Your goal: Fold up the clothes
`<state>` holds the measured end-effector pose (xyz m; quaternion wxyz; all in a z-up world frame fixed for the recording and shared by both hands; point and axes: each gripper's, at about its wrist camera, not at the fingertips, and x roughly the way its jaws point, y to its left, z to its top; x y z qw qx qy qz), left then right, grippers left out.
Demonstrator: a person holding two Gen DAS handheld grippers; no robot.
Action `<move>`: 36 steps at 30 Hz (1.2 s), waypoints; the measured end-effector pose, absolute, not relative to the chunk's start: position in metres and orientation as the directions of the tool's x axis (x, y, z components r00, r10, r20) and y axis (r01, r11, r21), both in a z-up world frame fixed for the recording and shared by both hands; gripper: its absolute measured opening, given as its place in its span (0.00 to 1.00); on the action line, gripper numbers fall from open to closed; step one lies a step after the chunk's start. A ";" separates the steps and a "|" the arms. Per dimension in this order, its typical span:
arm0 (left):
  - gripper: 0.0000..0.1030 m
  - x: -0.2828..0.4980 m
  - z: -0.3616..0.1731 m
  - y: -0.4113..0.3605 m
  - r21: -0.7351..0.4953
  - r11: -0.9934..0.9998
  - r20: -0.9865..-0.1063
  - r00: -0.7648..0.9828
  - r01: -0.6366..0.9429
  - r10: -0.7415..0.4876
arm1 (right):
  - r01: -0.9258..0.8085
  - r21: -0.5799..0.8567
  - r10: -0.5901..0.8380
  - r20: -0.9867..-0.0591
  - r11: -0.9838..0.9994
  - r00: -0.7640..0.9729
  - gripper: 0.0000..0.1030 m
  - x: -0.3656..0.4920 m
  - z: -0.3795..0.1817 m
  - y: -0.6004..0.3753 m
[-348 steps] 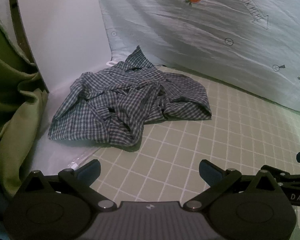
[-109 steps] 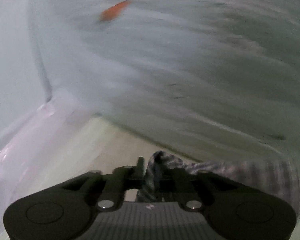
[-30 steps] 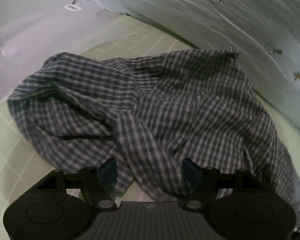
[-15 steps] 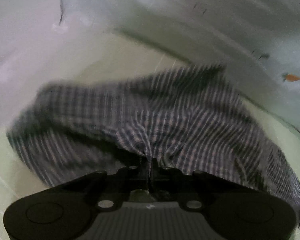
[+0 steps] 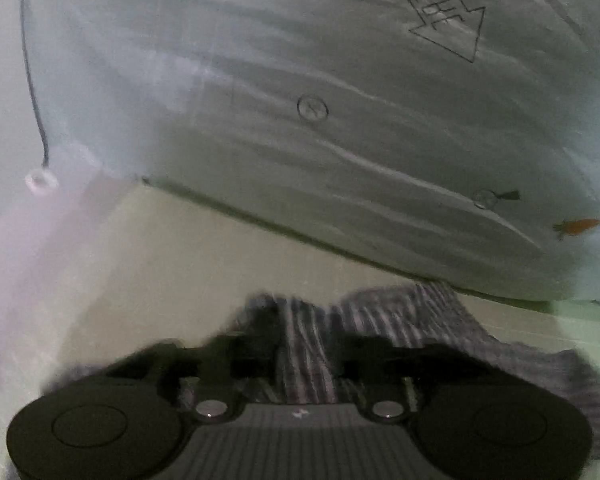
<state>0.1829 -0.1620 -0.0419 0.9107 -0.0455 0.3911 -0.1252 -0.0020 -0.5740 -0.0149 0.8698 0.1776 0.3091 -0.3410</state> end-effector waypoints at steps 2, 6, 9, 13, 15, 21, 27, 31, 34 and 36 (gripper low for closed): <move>0.61 0.166 -0.051 -0.154 -0.210 0.966 -0.730 0.632 0.152 -0.259 | 0.701 0.115 -0.447 -0.696 0.704 0.563 0.65 -0.016 -0.030 -0.558; 0.68 0.133 -0.065 -0.141 -0.289 0.955 -0.770 0.576 0.071 -0.276 | 0.697 0.140 -0.373 -0.762 0.703 0.530 0.69 -0.036 -0.057 -0.528; 0.70 0.118 -0.074 -0.146 -0.316 0.947 -0.785 0.543 0.062 -0.298 | 0.684 0.155 -0.317 -0.800 0.712 0.510 0.69 -0.045 -0.073 -0.504; 0.69 0.118 -0.088 -0.161 -0.340 0.936 -0.802 0.492 0.089 -0.338 | 0.639 0.156 -0.251 -0.830 0.754 0.499 0.69 -0.045 -0.089 -0.476; 0.68 0.122 -0.093 -0.168 -0.352 0.929 -0.799 0.482 0.111 -0.360 | 0.609 0.143 -0.237 -0.834 0.780 0.499 0.69 -0.039 -0.091 -0.468; 0.07 0.129 -0.102 -0.174 -0.340 0.934 -0.822 0.448 0.108 -0.351 | 0.558 0.065 -0.255 -0.841 0.827 0.476 0.25 -0.036 -0.092 -0.459; 0.04 0.100 -0.076 -0.139 -0.350 0.932 -0.781 0.522 0.088 -0.343 | 0.570 0.018 -0.312 -0.822 0.822 0.476 0.01 -0.060 -0.082 -0.472; 0.03 0.076 -0.044 -0.097 -0.359 0.931 -0.750 0.575 0.061 -0.327 | 0.663 0.001 -0.419 -0.774 0.748 0.474 0.00 -0.110 -0.053 -0.500; 0.06 0.061 -0.032 -0.074 -0.360 0.932 -0.727 0.613 0.044 -0.309 | 0.713 0.017 -0.470 -0.741 0.701 0.480 0.00 -0.145 -0.033 -0.519; 0.13 0.056 -0.035 -0.068 -0.342 0.939 -0.730 0.621 0.029 -0.285 | 0.719 0.054 -0.460 -0.734 0.693 0.499 0.02 -0.160 -0.028 -0.527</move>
